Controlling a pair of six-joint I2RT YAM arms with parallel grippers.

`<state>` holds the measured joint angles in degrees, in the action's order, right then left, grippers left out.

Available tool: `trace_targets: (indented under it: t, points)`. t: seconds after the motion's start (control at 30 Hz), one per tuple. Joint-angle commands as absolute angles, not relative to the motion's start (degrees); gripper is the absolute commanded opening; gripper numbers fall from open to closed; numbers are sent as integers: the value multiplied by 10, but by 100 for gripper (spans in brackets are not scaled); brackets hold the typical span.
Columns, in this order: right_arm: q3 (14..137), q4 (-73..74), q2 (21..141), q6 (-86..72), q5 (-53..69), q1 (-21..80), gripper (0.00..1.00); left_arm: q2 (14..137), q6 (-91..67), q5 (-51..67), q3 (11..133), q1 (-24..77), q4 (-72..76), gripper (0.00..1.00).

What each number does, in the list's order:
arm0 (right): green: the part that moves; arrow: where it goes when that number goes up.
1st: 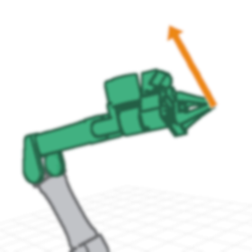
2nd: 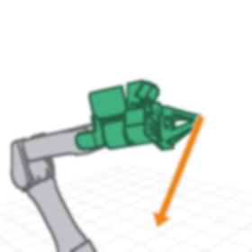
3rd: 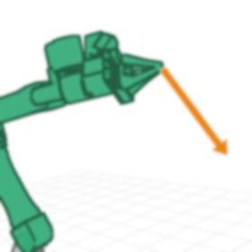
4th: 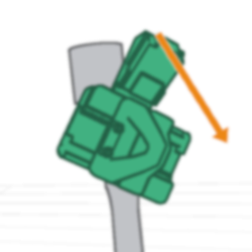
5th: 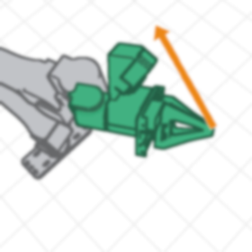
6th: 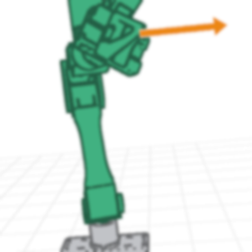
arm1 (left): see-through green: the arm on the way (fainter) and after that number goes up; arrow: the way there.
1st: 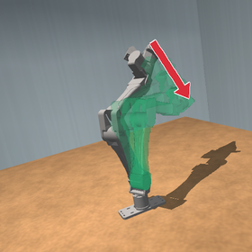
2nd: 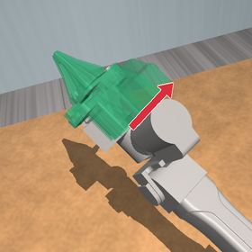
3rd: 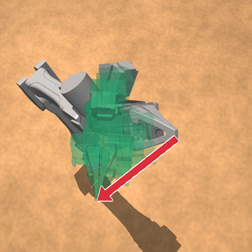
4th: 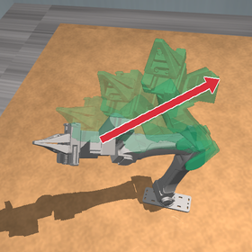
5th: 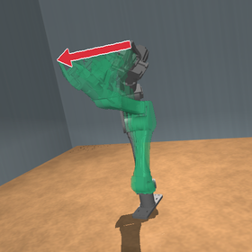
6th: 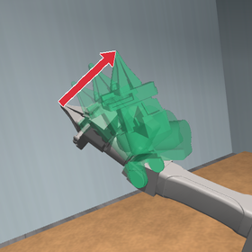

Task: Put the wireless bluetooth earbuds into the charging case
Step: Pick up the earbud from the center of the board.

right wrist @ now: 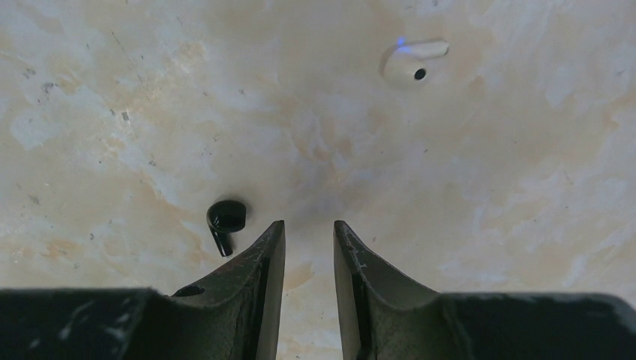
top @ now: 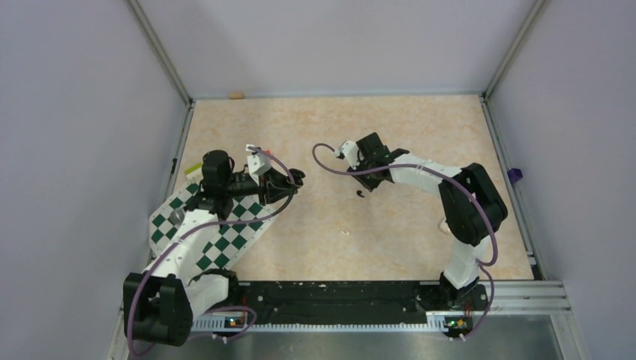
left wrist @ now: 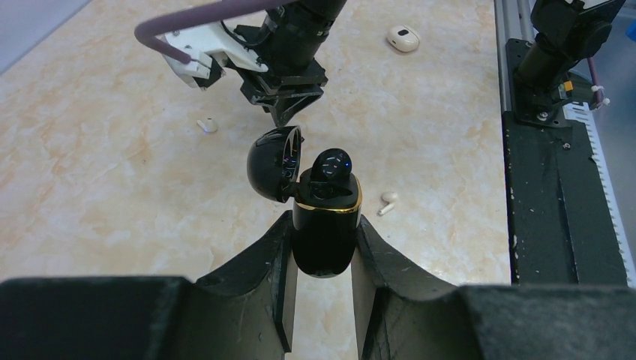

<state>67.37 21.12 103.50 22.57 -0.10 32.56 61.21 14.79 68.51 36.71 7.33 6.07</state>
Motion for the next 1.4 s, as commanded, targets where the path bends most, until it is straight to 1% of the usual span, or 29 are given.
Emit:
trace_targets:
  t: [0.0, 0.47, 0.67, 0.73, 0.97, 1.2, 1.37]
  points:
    - [674, 240, 1045, 242, 12, 323, 30, 590, 143, 689, 365, 76, 89, 0]
    - [683, 289, 1063, 226, 78, 341, 31, 585, 147, 690, 363, 76, 89, 0]
    - [697, 297, 1072, 196, 72, 359, 37, 584, 149, 691, 363, 76, 89, 0]
    - [700, 299, 1076, 191, 73, 364, 45, 582, 150, 691, 363, 76, 90, 0]
    - [713, 295, 1058, 194, 42, 367, 48, 579, 154, 689, 361, 76, 88, 0]
    - [711, 310, 990, 246, 170, 299, 52, 582, 157, 689, 362, 76, 87, 0]
    - [717, 316, 1006, 276, 283, 253, 52, 585, 157, 688, 363, 76, 86, 0]
